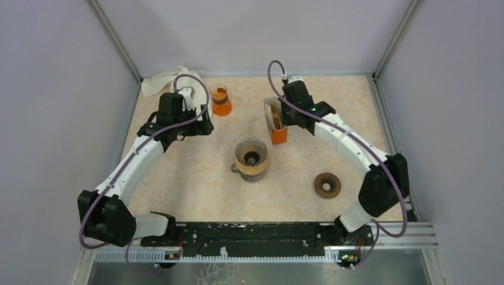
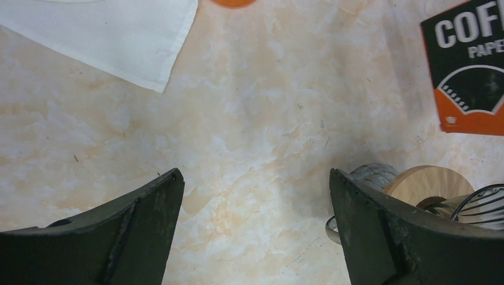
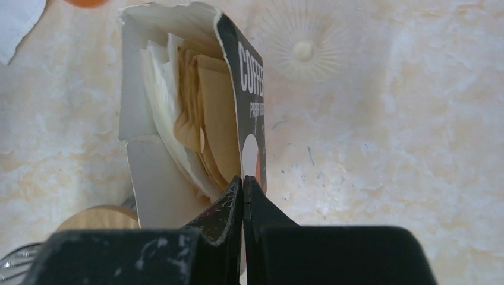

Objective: Place the coffee filter in the dripper
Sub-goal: Pick up the coffee filter holder from the center of the board, then place the coffee filter holder at the center of the board.

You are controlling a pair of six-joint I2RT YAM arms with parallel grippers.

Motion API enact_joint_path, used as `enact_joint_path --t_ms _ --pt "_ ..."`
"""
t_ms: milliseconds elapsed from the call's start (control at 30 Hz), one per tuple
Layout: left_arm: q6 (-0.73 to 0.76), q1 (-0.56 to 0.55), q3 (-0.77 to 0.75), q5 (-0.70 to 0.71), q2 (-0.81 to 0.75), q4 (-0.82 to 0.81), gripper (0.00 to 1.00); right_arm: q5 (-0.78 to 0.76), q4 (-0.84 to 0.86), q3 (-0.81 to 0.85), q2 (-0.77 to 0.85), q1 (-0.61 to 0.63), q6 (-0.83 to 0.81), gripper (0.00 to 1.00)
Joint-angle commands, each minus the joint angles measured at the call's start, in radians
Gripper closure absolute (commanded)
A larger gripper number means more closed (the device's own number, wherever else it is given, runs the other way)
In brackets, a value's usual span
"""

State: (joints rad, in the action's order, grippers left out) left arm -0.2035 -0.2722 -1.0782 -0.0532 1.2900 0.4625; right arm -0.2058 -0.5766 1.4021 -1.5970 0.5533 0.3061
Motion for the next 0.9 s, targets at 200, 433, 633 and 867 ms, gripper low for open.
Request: enact_joint_path --t_ms 200,433,633,867 --pt "0.019 0.013 0.015 0.003 -0.008 -0.034 0.04 0.034 0.057 -0.191 0.27 -0.187 -0.055 1.0" --pt "0.018 0.015 0.018 -0.002 0.005 -0.036 0.03 0.112 0.196 -0.313 0.317 -0.312 -0.146 1.0" --pt "0.016 0.014 0.018 -0.007 0.018 -0.038 0.03 0.139 0.216 -0.325 0.267 -0.38 -0.225 1.0" --pt "0.015 0.015 0.017 -0.008 0.021 -0.035 0.03 0.247 0.208 -0.305 0.24 -0.443 -0.231 1.0"
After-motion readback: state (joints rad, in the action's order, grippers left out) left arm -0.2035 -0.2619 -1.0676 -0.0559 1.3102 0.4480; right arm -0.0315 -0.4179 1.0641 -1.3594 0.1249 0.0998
